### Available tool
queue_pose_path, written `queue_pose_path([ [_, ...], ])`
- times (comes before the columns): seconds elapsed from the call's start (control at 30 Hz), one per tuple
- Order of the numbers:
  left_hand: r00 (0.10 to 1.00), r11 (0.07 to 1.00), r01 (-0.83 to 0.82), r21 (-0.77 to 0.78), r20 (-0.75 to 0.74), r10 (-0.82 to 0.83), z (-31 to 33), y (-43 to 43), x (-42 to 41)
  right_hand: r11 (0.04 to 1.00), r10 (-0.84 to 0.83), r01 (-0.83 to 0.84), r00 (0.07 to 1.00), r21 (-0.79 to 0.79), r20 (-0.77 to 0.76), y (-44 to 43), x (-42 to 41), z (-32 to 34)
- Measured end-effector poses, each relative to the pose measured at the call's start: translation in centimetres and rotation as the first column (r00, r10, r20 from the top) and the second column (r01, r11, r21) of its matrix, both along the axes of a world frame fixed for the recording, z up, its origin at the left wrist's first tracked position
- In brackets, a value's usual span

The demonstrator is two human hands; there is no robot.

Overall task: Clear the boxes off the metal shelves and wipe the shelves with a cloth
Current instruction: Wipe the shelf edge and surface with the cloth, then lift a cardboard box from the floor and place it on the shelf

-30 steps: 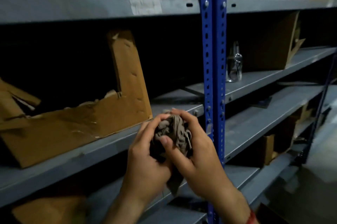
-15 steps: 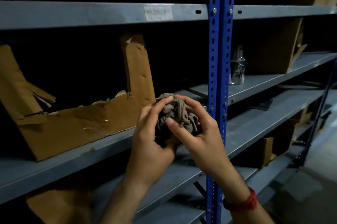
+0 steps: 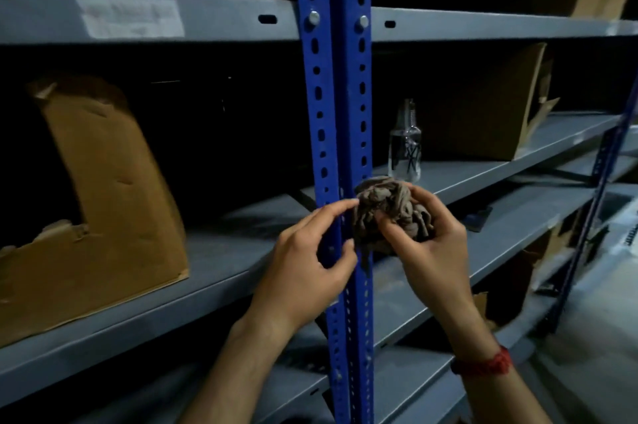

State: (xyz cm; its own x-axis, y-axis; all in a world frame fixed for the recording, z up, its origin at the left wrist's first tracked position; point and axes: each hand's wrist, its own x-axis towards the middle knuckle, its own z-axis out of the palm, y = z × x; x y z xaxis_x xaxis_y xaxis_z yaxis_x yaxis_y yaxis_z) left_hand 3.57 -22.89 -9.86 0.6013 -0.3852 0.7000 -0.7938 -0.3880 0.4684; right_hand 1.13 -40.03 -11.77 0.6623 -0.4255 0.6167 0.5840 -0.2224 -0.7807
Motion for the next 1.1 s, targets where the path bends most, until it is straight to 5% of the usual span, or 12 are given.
queue_pose_path([
  [0.23, 0.952, 0.977, -0.206, -0.044, 0.220, 0.211, -0.8, -2.4, 3.2, 0.985, -0.128, 0.119, 0.989, -0.122, -0.069, -5.7, 8.6, 1.3],
  [0.37, 0.938, 0.977, -0.211, -0.042, 0.272, 0.214, -0.8, -2.1, 3.3, 0.939, -0.123, 0.080, 0.986, -0.333, -0.109, -5.7, 14.2, 2.2],
  [0.5, 0.953, 0.987, -0.156, -0.037, 0.257, 0.160, -0.6, -0.8, 3.1, 0.678, -0.172, -0.082, 0.949, -0.730, -0.266, -5.9, 18.7, 1.0],
  [0.6, 0.962, 0.988, -0.150, -0.043, 0.224, 0.156, -0.5, 0.1, 2.9, 0.505, -0.261, -0.114, 0.925, -0.856, -0.277, -6.3, 20.4, -0.8],
  [0.73, 0.958, 0.978, -0.205, -0.046, 0.195, 0.210, -0.9, 0.7, 2.7, 0.628, -0.201, -0.001, 0.966, -0.778, -0.164, -5.8, 18.4, -0.1],
  [0.93, 0.897, 0.911, -0.412, -0.031, 0.161, 0.411, -1.9, 1.7, 1.4, 0.887, -0.291, 0.273, 0.957, -0.371, 0.008, -3.4, 10.1, 0.1],
  [1.1, 0.871, 0.889, -0.457, -0.033, 0.185, 0.454, -2.2, 3.6, -1.1, 0.897, -0.262, 0.328, 0.934, -0.296, 0.243, 2.4, 2.3, 0.0],
])
